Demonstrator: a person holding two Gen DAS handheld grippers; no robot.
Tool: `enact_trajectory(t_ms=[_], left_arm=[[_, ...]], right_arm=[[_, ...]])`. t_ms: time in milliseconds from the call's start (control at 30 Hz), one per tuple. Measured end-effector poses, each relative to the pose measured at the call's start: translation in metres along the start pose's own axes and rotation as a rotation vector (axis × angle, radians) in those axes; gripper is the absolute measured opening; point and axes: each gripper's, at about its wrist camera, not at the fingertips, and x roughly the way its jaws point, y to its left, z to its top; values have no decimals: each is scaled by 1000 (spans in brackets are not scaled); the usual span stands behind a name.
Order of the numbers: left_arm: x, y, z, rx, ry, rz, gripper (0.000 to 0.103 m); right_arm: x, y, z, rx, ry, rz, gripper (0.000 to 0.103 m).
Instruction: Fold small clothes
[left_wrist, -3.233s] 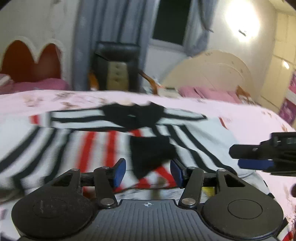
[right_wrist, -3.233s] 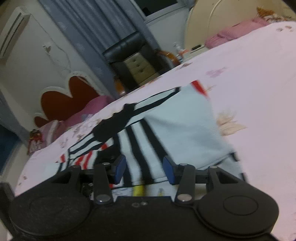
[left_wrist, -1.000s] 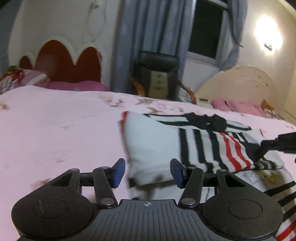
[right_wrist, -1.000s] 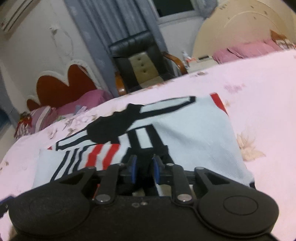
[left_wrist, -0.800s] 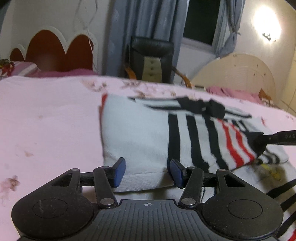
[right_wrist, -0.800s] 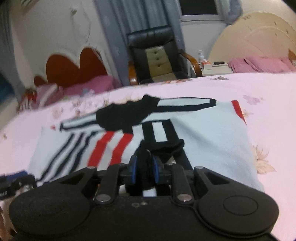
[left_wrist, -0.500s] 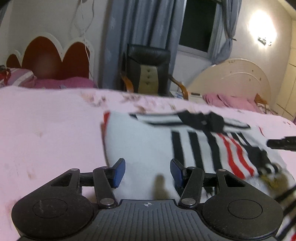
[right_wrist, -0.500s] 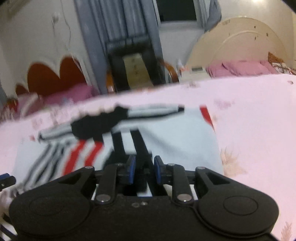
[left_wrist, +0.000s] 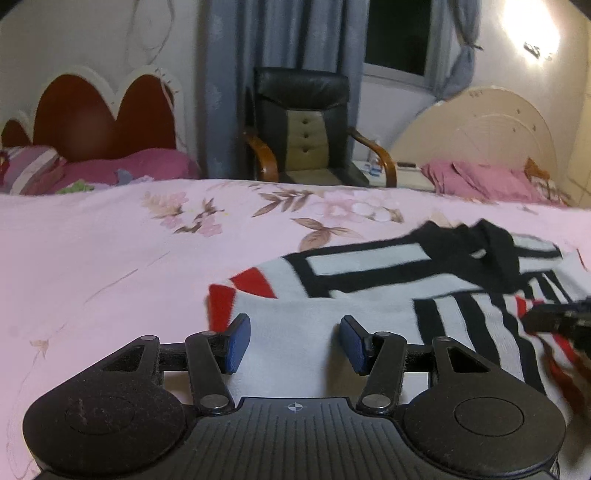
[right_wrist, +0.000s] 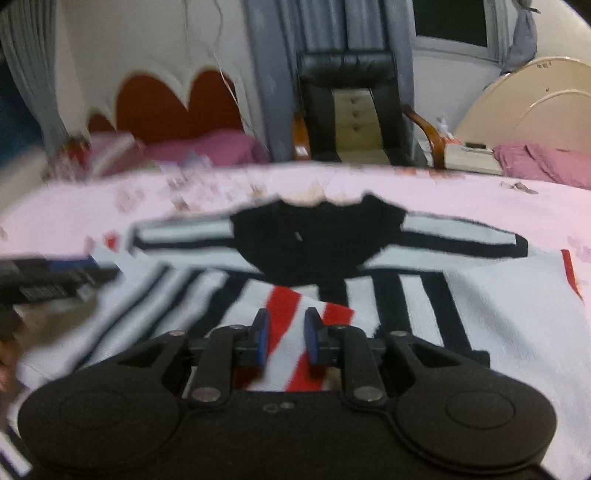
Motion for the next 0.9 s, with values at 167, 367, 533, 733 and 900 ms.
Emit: enact_trajectory(t_ms=[167,367,533,733,900], left_arm=[[1,-2,-5,4,-21,24,55],[-12,-6,4,62,-59,104,55],[5,16,1,-2,7,55,58],[-10,21,4,-56,-41,109,64],[-45,-31,-6,60,-112,15,64]], right_arm=[[5,5,-4,-68,-26,-23,20],[-14,0,2,-35,-52,-5,29],[-19,-23,-7,-19,-24,-49,26],[-42,-54,-13,39,-73,-86,29],[-63,-81,-15,112,-115,-56,26]])
